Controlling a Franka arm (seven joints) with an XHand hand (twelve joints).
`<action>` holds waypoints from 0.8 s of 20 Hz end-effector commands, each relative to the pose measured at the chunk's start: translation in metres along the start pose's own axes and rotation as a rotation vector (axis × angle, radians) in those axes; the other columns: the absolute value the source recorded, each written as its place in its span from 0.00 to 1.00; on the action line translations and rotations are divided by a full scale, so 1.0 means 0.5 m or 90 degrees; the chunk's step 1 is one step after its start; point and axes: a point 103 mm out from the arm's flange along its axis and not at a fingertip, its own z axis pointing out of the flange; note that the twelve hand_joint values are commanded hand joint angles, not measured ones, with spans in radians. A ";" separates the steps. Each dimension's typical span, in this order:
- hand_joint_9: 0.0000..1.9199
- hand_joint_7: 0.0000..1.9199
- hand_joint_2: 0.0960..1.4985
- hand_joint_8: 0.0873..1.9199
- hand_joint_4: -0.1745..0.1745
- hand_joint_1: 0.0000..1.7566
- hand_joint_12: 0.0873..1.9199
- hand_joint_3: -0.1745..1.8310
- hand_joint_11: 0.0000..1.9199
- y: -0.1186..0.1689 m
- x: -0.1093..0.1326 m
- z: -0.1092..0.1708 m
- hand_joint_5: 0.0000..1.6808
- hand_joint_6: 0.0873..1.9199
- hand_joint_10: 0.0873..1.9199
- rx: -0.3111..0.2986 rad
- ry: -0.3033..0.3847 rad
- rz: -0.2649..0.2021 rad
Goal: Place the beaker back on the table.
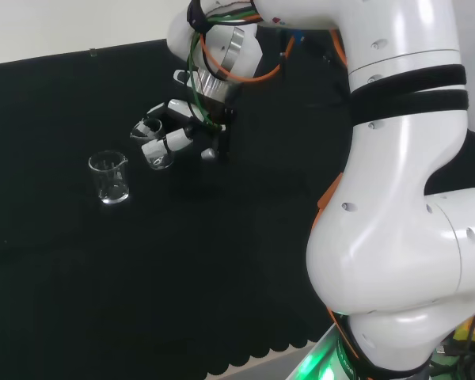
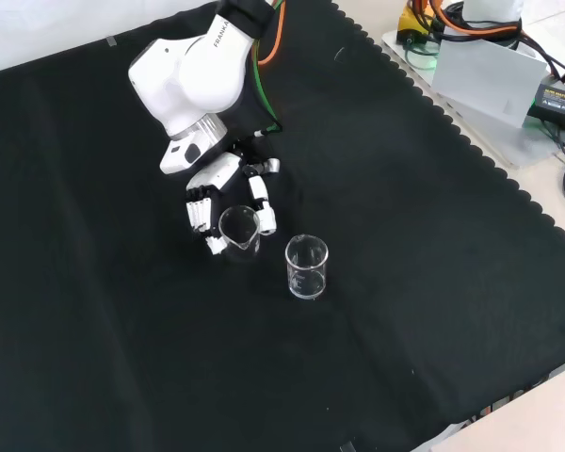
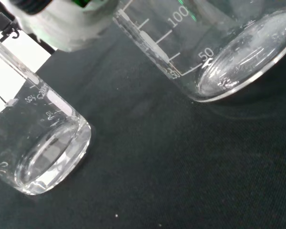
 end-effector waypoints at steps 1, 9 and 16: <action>0.70 0.64 0.71 0.32 0.00 0.74 0.49 0.00 0.49 -0.008 -0.004 -0.005 0.70 0.34 0.37 0.002 -0.009 0.003; 0.54 0.57 0.69 0.30 0.49 0.63 0.64 0.00 0.28 -0.015 -0.003 -0.013 0.51 0.47 0.26 0.008 0.008 -0.014; 0.48 0.51 0.66 0.27 0.38 0.63 0.66 0.00 0.21 -0.018 0.008 -0.006 0.43 0.46 0.24 0.000 0.013 -0.030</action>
